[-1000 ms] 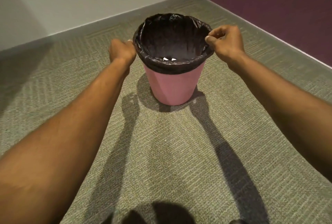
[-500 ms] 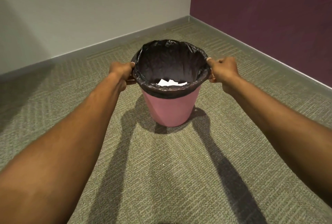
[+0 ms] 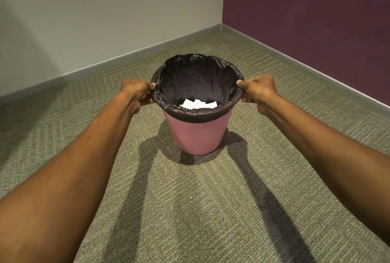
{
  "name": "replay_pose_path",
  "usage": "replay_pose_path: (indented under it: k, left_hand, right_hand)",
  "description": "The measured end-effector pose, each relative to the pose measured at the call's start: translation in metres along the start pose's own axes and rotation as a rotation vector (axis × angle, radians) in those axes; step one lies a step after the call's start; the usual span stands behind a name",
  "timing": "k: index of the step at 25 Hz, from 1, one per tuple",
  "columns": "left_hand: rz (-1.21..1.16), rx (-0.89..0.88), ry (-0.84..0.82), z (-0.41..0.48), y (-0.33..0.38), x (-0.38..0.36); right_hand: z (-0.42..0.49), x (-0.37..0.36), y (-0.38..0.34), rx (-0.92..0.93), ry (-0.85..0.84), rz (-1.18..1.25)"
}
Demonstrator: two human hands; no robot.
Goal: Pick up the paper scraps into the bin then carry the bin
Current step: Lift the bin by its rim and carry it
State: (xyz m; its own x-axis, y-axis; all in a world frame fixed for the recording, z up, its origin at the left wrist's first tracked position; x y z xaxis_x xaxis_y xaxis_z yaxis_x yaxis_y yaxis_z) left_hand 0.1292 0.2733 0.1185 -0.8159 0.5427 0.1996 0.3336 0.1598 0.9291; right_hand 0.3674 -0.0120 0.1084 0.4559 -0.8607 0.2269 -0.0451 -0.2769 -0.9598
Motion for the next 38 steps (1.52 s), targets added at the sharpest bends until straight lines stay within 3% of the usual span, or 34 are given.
replay_pose_path:
  k: [11, 27, 38]
  left_hand:
    - [-0.032, 0.075, -0.014, -0.065, 0.056, 0.03]
    - [-0.001, 0.219, -0.034, -0.227, 0.344, 0.097]
    - [0.056, 0.154, -0.122, -0.317, 0.475, 0.127]
  right_hand:
    - [-0.049, 0.032, -0.081, -0.039, -0.041, -0.008]
    - [-0.15, 0.132, -0.373, -0.201, -0.099, -0.068]
    - [-0.193, 0.176, -0.509, -0.093, -0.142, -0.1]
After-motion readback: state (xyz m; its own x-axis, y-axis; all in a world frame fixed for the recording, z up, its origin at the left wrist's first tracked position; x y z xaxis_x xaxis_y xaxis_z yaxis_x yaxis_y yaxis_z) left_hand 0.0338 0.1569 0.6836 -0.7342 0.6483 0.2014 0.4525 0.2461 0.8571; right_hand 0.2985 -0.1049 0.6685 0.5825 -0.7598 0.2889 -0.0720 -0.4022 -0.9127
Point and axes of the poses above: each hand's wrist, its own z-axis towards the middle knuckle, its own x-axis out of the back of the hand, y = z × x, the point moved 8 cm from there along z, towards the middle knuckle, and after that the axes turned 5 degrees about -y, right-handed, at the moved point
